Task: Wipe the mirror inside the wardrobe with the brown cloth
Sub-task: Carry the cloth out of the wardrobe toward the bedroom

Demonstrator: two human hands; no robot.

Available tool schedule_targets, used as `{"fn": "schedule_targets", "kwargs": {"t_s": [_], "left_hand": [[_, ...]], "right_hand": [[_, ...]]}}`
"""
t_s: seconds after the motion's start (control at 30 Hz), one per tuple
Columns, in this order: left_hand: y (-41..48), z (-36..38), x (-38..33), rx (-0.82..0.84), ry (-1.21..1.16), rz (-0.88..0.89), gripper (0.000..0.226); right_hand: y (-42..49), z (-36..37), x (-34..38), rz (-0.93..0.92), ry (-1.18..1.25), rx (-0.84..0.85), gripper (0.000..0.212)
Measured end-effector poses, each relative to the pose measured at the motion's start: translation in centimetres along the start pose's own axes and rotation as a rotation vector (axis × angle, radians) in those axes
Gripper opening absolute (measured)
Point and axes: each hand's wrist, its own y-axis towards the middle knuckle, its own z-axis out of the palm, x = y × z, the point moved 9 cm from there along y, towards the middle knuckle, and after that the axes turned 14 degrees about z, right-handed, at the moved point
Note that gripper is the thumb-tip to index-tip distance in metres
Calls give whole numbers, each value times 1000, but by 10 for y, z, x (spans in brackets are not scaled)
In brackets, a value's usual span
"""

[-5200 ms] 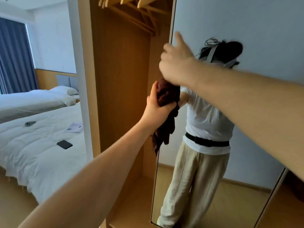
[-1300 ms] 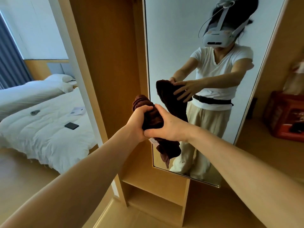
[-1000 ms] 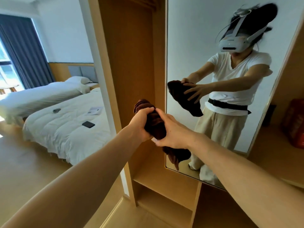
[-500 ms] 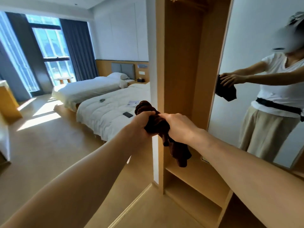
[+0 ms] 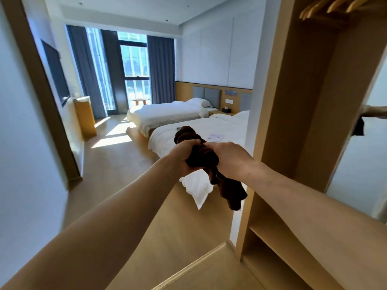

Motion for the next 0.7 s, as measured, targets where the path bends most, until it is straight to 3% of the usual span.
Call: {"fn": "schedule_targets", "kwargs": {"t_s": [0.33, 0.7], "left_hand": [[33, -121, -25, -346, -21, 119, 35], [8, -253, -34, -681, -87, 212, 36]], "right_hand": [[62, 58, 95, -317, 107, 40, 45], [73, 120, 213, -651, 169, 203, 39]]}}
